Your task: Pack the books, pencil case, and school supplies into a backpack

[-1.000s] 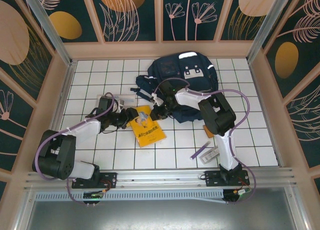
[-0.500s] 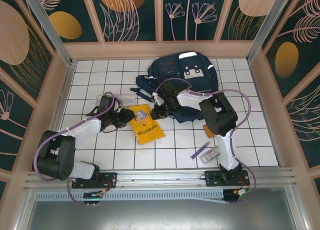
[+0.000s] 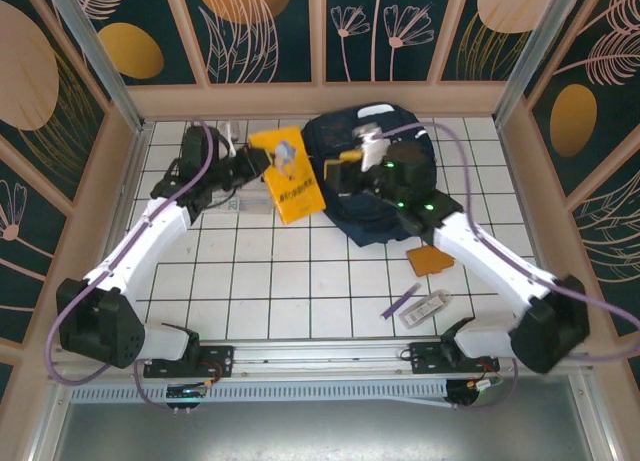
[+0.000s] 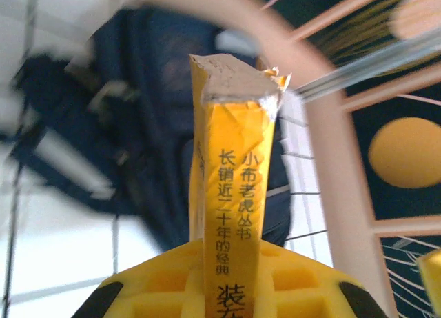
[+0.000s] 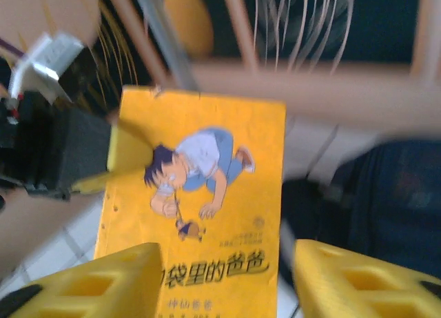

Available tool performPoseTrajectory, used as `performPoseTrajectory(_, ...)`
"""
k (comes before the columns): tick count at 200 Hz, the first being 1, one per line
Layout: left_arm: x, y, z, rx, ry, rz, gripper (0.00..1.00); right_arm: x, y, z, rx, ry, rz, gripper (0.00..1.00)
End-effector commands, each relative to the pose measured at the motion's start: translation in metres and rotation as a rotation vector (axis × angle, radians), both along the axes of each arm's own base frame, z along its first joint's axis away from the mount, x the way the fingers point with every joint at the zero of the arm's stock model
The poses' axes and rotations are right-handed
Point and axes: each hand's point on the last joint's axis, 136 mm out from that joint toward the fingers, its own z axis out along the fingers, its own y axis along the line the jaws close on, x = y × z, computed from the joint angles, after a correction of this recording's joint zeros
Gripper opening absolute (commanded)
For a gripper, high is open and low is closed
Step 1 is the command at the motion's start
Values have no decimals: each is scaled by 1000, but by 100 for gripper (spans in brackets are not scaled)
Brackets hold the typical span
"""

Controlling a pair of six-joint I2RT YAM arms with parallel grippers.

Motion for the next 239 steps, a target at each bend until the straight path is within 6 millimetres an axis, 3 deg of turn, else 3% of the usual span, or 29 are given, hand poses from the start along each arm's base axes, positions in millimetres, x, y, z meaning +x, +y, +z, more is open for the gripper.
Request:
performPoseTrajectory(1,-4,-36,78,16,-306,-186,0,10,-32,-2,-16,-89,-112,62)
performPoseTrajectory(13,-6,-55,96,1,-388,-286,0,0,-46,-2,-40,-151,-39,63)
performPoseTrajectory(31,-8,-73,101,33,-493,-388,0,-19,-61,-7,-57,-214,67,67)
performPoseTrajectory(36,-9,-77,98,41,-520,-409,0,-26,-60,-10,-66,-228,115,96)
performPoseTrajectory(41,-9,-79,97,40,-542,-423,0,-35,-58,-13,-83,-250,175,99)
performPoseTrajectory(51,-15,-85,99,15,-601,-478,0,-46,-55,-17,-122,-290,237,99)
performPoseTrajectory(76,-35,-100,102,-6,-752,-606,0,-46,-59,-21,-177,-298,244,99)
performPoseTrajectory(100,-75,-115,96,56,-951,-781,0,-46,-62,-21,-174,-295,275,95)
performPoseTrajectory(165,-108,-116,103,3,-1048,-892,0,-77,-54,-18,-67,-338,505,78)
performPoseTrajectory(209,-132,-114,124,-103,-1084,-987,0,-89,-49,9,46,-349,581,80)
performPoseTrajectory(239,-134,-115,124,-73,-1095,-1029,0,-95,-55,27,67,-417,552,85)
